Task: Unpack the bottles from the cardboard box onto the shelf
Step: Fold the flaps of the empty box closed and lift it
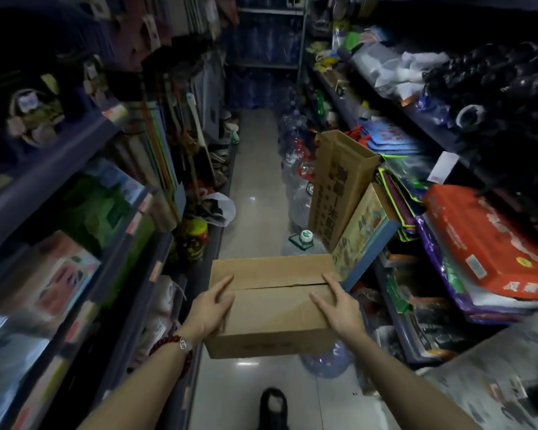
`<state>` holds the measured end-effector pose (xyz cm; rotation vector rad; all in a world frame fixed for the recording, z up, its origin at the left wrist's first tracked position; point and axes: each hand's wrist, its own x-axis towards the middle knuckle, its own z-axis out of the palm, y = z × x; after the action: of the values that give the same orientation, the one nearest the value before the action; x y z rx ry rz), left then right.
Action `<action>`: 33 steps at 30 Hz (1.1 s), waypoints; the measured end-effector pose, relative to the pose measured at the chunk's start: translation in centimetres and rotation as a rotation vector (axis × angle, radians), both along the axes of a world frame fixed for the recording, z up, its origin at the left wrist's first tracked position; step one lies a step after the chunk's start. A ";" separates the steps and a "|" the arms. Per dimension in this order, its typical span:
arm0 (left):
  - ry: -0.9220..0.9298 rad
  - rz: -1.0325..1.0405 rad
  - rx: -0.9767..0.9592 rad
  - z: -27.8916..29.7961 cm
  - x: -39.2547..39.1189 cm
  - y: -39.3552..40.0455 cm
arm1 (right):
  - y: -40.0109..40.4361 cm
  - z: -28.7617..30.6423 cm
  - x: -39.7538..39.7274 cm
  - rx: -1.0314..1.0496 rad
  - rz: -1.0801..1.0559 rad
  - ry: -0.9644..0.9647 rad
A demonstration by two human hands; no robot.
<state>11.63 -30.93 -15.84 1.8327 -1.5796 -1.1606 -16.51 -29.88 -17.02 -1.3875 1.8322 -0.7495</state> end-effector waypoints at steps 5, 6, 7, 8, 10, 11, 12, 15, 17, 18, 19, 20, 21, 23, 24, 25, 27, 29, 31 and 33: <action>-0.014 0.019 0.023 -1.6 0.6 -11.3 | -12.2 -1.9 0.4 0.017 0.054 0.034; -0.015 0.022 0.034 -1.8 0.7 -13.2 | -14.5 -2.2 0.6 0.031 0.062 0.034; -0.015 0.030 0.043 -2.1 0.9 -15.2 | -16.6 -2.6 0.7 0.046 0.067 0.034; -0.017 0.038 0.052 -2.6 1.2 -17.3 | -18.7 -3.0 0.9 0.055 0.070 0.035; -0.033 0.047 0.059 -3.7 1.7 -21.1 | -22.5 -3.9 1.3 0.067 0.076 0.046; -0.044 0.044 0.055 -4.4 2.0 -22.8 | -24.2 -4.6 1.6 0.074 0.074 0.052; -0.053 0.042 0.058 -5.2 2.3 -24.4 | -25.7 -5.4 1.9 0.082 0.073 0.054; -0.057 0.041 0.092 -8.4 3.2 -28.5 | -29.6 -8.6 2.9 0.091 0.079 0.056; -0.078 0.036 0.111 -11.8 4.1 -30.8 | -31.7 -11.5 3.6 0.107 0.078 0.064; -0.096 0.038 0.127 -13.9 4.6 -31.8 | -32.7 -13.1 3.9 0.116 0.073 0.066; -0.110 0.041 0.139 -16.1 5.0 -32.7 | -33.5 -15.2 4.2 0.125 0.070 0.064; -0.131 0.049 0.149 -18.1 5.1 -33.4 | -34.3 -17.3 4.5 0.132 0.070 0.058; -0.152 0.060 0.146 -20.0 5.1 -34.0 | -35.0 -19.7 4.7 0.138 0.070 0.050; -0.175 0.084 0.127 -24.0 5.0 -35.2 | -36.2 -24.7 5.3 0.147 0.068 0.036; -0.183 0.088 0.123 -26.4 5.1 -35.9 | -36.8 -27.3 5.5 0.152 0.063 0.037; -0.186 0.090 0.119 -28.8 5.1 -36.5 | -37.3 -30.0 5.8 0.151 0.058 0.046; -0.184 0.109 0.124 -34.3 5.3 -37.3 | -38.3 -35.4 6.3 0.155 0.060 0.062; -0.184 0.133 0.133 -39.9 5.4 -37.8 | -38.9 -40.9 6.5 0.176 0.072 0.041; -0.174 0.141 0.148 -45.4 5.6 -38.2 | -39.3 -46.1 6.8 0.185 0.081 0.024; -0.170 0.140 0.158 -50.9 6.1 -38.6 | -39.6 -51.1 7.0 0.185 0.072 0.015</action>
<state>17.70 -69.50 -66.71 2.1581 -1.4557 -1.1198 -9.47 -69.51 -68.10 -1.3341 1.8040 -0.5196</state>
